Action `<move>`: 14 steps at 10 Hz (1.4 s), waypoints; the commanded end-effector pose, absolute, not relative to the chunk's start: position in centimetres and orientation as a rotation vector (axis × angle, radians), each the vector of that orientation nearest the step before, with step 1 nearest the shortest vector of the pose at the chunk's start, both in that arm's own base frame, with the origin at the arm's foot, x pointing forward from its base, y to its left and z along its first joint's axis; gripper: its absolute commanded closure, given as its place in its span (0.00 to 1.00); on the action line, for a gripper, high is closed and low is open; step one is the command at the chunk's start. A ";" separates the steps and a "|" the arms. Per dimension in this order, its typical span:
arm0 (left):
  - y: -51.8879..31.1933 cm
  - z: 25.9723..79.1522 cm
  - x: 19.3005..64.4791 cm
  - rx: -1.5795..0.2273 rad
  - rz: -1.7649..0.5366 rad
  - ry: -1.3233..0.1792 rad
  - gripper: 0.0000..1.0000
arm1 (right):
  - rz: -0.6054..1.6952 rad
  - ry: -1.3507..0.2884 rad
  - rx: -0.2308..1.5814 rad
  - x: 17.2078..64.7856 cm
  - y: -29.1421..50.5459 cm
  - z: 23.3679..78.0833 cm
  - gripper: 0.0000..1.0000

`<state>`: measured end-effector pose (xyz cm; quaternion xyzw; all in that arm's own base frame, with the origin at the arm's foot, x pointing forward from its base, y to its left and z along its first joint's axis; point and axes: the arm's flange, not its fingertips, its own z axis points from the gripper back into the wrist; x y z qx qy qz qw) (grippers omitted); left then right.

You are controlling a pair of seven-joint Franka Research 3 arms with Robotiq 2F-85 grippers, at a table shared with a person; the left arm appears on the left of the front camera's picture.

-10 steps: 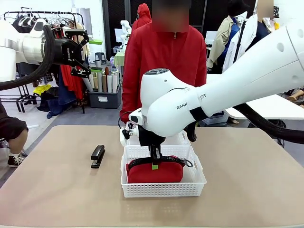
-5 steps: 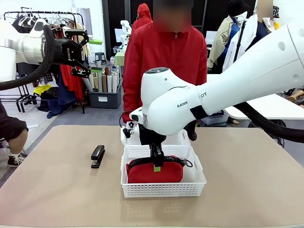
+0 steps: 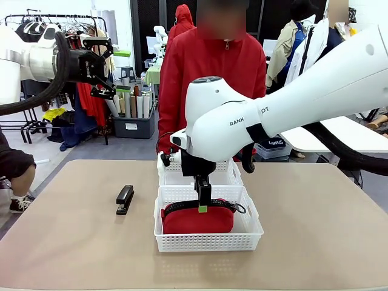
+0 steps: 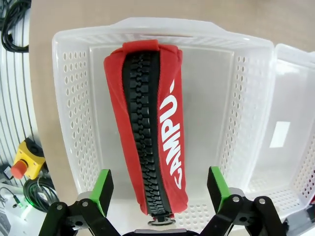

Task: Distribute items into two baskets.
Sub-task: Place the picked Pencil pouch into the Organizing basket as instructed by the person, then pick up the Stapler that the person points to.

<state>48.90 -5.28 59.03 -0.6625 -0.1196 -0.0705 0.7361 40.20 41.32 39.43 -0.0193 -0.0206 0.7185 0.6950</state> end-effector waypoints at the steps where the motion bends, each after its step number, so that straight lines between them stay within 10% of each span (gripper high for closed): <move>1: -5.3 59.3 48.8 -1.457 -0.160 -0.266 0.00 | 1.576 -0.050 -0.016 39.8 40.3 40.3 0.00; 14: -5.3 59.3 48.8 -1.457 -0.160 -0.266 0.00 | 1.585 -0.043 -0.024 40.4 41.1 39.5 0.00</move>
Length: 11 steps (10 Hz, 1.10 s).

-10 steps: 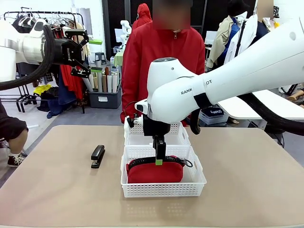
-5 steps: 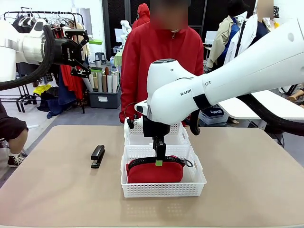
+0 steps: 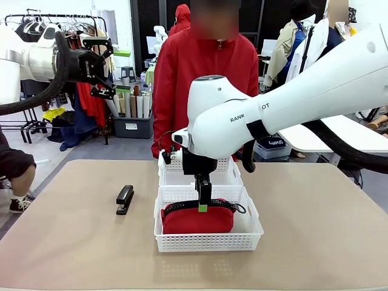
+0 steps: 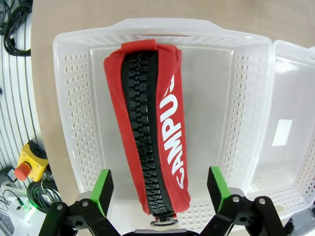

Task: Distribute items into two baskets.
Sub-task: Pick up the Stapler that the person points to.

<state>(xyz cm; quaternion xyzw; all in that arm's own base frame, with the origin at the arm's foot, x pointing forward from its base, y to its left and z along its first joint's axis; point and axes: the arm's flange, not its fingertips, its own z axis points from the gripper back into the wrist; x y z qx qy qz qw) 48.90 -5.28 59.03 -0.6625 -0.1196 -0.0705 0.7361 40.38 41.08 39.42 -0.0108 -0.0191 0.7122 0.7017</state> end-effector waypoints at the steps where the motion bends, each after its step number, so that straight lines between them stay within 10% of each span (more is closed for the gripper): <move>1: -5.3 59.3 48.8 -1.457 -0.160 -0.266 0.00 | 1.491 -0.038 0.089 41.6 40.2 40.8 0.00; 11: -5.3 59.3 48.8 -1.457 -0.160 -0.266 0.00 | 0.390 0.057 0.582 49.6 21.8 53.1 0.00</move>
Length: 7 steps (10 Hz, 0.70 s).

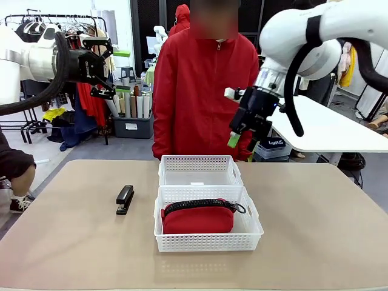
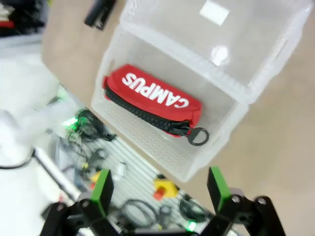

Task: Distribute items into two baskets.
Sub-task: Pick up the Stapler that the person points to.

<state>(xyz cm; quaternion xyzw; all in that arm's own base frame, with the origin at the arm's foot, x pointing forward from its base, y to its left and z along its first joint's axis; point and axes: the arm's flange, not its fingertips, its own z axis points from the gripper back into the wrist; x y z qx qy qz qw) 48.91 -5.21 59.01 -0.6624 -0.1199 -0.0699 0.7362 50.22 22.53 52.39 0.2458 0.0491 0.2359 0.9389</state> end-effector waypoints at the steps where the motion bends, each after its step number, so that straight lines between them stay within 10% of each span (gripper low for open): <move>1: -5.3 59.3 48.8 -1.457 -0.160 -0.266 0.00 | 0.322 0.021 0.633 49.4 20.3 53.4 0.00; 7: -5.3 59.3 48.8 -1.457 -0.160 -0.266 0.00 | 0.263 -0.017 0.678 50.4 17.3 54.6 0.00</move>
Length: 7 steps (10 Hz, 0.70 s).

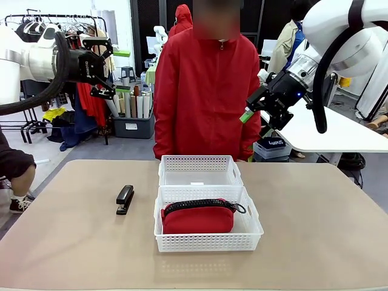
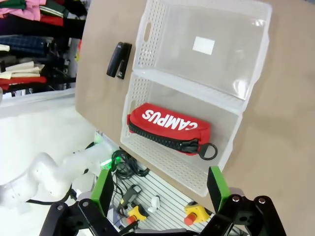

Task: Distribute items into two baskets.
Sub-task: Pick up the Stapler that the person points to.

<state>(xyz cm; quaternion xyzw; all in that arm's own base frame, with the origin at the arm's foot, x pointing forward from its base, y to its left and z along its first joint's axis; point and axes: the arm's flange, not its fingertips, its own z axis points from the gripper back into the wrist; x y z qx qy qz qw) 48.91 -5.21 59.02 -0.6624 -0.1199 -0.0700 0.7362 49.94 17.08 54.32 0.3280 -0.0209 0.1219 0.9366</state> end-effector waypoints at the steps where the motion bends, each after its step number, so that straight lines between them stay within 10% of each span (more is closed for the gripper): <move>1: -5.3 59.3 48.8 -1.457 -0.160 -0.266 0.00 | 0.263 -0.017 0.678 50.4 17.3 54.6 0.00; 7: -5.3 59.3 48.8 -1.457 -0.160 -0.266 0.00 | 0.064 -0.220 0.856 49.5 14.0 57.5 0.00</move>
